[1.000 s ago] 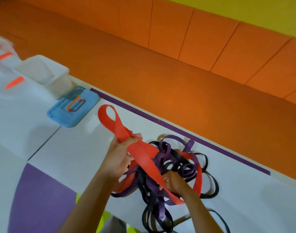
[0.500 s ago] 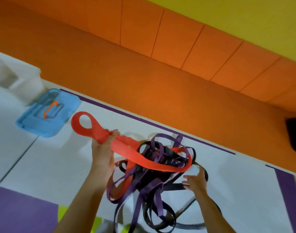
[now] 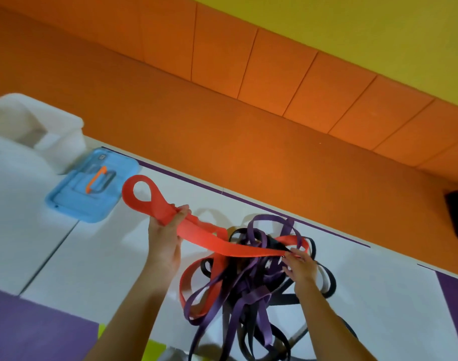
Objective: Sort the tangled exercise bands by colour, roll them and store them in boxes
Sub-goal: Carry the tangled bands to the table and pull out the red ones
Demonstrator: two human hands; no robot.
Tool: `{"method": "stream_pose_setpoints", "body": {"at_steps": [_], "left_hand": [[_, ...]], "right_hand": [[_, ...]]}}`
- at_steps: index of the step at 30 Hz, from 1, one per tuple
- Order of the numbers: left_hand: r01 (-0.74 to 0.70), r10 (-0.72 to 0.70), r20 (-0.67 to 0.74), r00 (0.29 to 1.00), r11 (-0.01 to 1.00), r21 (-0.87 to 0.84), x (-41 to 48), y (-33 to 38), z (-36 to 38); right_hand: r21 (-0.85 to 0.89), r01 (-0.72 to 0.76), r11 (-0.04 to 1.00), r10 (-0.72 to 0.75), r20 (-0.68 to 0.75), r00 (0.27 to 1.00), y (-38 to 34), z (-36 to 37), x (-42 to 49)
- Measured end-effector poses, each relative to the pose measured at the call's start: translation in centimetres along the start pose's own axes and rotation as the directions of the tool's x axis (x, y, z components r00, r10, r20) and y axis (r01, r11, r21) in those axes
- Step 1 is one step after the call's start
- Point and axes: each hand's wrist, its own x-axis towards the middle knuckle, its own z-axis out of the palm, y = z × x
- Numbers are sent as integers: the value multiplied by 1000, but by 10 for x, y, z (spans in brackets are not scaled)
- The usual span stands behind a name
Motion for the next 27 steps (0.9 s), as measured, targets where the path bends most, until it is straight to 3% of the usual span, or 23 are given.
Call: {"method": "stream_pose_setpoints", "body": {"at_steps": [2, 6, 11, 14, 17, 21, 24, 27], "left_hand": [[8, -8, -4, 1000, 1000, -17, 6, 2, -2], [17, -17, -10, 1000, 1000, -8, 18, -1, 3], [-31, 27, 22, 999, 969, 243, 28, -13, 25], [-30, 7, 70, 998, 940, 339, 31, -21, 40], [6, -76, 169, 983, 925, 380, 30, -32, 51], [63, -227, 372, 900, 913, 404, 23, -50, 72], [84, -237, 346, 908, 911, 403, 22, -66, 79], [194, -304, 241, 922, 898, 395, 24, -81, 70]], "right_hand": [[-83, 76, 994, -85, -106, 991, -16, 10, 4], [-16, 169, 985, -167, -272, 948, -59, 23, 10], [-19, 424, 906, -422, 69, 904, -96, 38, -1], [-109, 563, 819, -505, 330, 798, -110, 41, -11], [-153, 642, 751, -480, 541, 691, -116, 38, -32], [-193, 657, 729, -387, 675, 628, -113, 43, -58], [-221, 634, 741, -349, 681, 644, -98, 44, -65], [-39, 440, 897, -285, 709, 645, -86, 40, -68]]}}
